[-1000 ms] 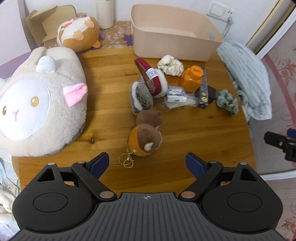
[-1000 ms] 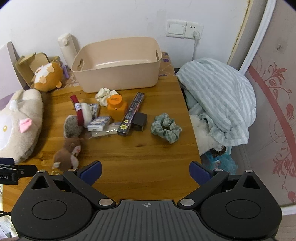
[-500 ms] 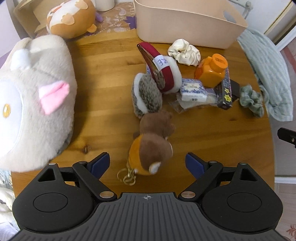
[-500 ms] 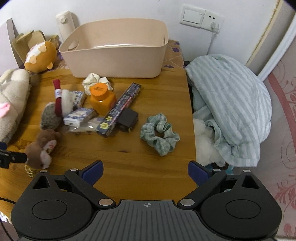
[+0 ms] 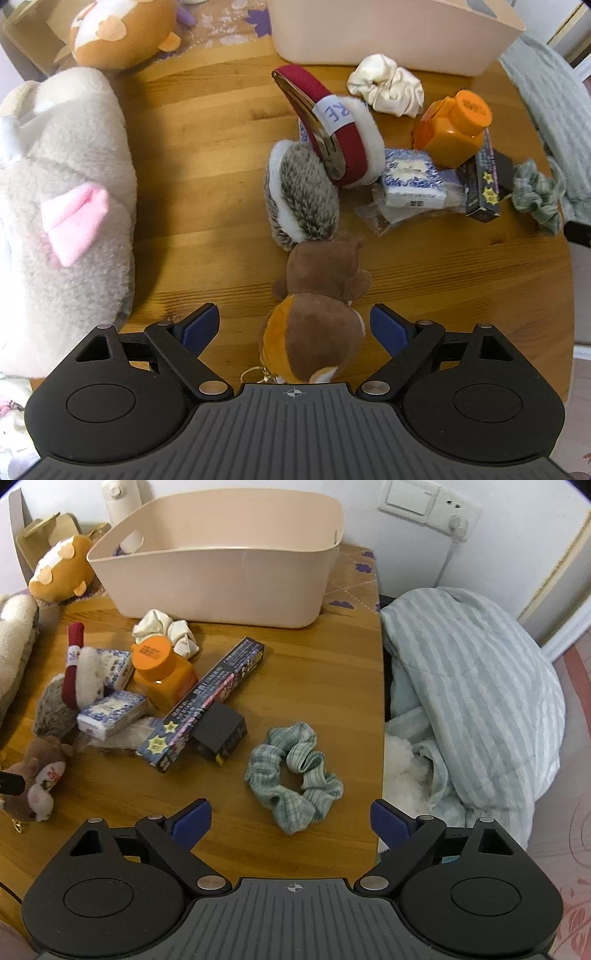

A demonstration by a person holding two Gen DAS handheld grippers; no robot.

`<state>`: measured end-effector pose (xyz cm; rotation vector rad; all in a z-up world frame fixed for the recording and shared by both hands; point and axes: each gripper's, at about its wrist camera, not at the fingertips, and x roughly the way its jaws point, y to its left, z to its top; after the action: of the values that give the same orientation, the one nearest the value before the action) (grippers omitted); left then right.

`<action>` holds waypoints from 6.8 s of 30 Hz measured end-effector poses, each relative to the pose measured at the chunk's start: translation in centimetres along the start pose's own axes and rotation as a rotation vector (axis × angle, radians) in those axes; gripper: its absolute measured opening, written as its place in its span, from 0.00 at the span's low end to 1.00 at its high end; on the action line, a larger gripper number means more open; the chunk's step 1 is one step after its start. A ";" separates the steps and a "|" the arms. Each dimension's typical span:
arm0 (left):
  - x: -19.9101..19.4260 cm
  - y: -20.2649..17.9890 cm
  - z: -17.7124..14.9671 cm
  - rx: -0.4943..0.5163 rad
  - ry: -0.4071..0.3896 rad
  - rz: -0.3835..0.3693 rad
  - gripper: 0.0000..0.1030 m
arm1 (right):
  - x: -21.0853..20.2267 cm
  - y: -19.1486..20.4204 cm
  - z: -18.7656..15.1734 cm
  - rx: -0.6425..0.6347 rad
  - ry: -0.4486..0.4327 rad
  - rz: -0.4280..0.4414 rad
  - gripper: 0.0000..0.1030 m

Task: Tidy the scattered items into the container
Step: 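Reach the right tool to the green scrunchie while the left tool reaches the squirrel plush, then close the right tool on the green scrunchie while the left tool grips the squirrel plush, then carry both items over the basket and open both tools to drop them, then withdraw both tools from the basket toward the remaining items on the table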

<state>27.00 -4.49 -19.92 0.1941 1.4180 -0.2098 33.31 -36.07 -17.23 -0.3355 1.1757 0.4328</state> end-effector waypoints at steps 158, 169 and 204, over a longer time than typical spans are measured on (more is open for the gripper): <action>-3.8 -4.4 25.9 -0.059 -0.288 -0.023 0.75 | -0.6 -0.3 20.9 0.031 -0.379 0.117 0.87; -7.3 -2.2 19.5 -0.077 -0.361 -0.015 0.76 | -5.2 -1.6 15.2 0.143 -0.440 0.138 0.91; 1.2 -0.2 5.5 -0.536 -0.140 -0.076 0.76 | 1.5 3.0 3.3 0.241 -0.261 0.111 0.94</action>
<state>32.31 -6.15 -20.33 -0.3104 1.2949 0.0976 35.04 -31.71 -17.59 -0.0033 0.9800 0.4120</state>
